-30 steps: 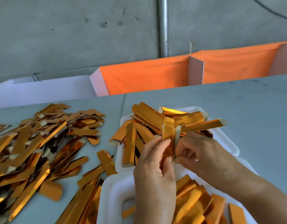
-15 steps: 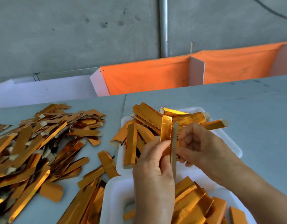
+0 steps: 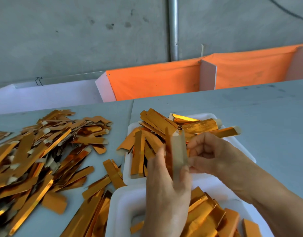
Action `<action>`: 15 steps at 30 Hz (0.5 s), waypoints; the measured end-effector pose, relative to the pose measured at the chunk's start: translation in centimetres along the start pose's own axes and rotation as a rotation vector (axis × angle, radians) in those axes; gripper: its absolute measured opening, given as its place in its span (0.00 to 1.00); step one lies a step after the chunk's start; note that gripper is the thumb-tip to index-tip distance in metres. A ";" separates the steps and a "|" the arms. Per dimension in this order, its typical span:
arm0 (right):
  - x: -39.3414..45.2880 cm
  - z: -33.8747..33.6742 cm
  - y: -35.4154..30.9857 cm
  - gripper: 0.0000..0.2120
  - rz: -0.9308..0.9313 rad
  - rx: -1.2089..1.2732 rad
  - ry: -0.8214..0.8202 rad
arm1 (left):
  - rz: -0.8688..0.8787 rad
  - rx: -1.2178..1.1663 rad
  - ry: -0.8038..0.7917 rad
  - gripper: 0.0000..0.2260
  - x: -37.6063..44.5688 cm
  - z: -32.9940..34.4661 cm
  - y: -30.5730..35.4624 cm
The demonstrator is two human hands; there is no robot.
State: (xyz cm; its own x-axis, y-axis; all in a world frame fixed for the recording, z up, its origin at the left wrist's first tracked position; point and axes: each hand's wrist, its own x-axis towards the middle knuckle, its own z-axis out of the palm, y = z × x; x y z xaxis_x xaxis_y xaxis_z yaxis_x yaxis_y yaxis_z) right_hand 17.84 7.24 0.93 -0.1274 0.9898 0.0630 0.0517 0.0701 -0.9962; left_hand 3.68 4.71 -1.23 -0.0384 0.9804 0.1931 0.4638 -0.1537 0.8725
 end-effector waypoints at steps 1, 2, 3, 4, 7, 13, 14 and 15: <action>0.0 -0.3 -0.1 0.11 0.007 0.021 -0.038 | 0.008 0.036 -0.007 0.22 0.1 -0.1 0.0; -0.1 -0.7 -0.3 0.10 0.030 0.032 -0.095 | 0.017 0.064 -0.015 0.19 0.3 -0.3 -0.1; -0.2 -1.3 -0.4 0.10 0.067 0.030 -0.162 | 0.018 0.083 -0.021 0.18 0.4 -0.4 0.0; -0.3 -2.0 -0.5 0.11 0.109 0.021 -0.221 | 0.010 0.091 -0.028 0.17 0.5 -0.5 -0.1; -0.4 -3.8 -0.7 0.13 0.128 0.099 -0.181 | -0.020 0.079 -0.081 0.18 0.6 -0.4 -0.1; 0.0 -2.8 -0.8 0.18 -0.125 -0.001 0.094 | 0.043 0.052 -0.212 0.18 -0.1 0.0 0.4; -0.1 -2.4 -0.8 0.17 -0.114 -0.036 0.057 | 0.049 0.038 -0.229 0.18 -0.1 0.0 0.5; -0.1 -2.1 -0.7 0.15 -0.102 -0.067 0.022 | 0.056 0.024 -0.237 0.18 -0.2 0.0 0.5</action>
State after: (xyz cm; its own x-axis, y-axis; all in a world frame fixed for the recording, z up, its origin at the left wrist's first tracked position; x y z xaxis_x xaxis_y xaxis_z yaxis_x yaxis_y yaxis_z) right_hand 19.94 7.39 1.73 -0.1135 0.9795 0.1662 0.1060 0.1783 -0.9783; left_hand 3.90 4.49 -0.87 0.1955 0.9724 0.1271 0.4806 -0.2080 0.8519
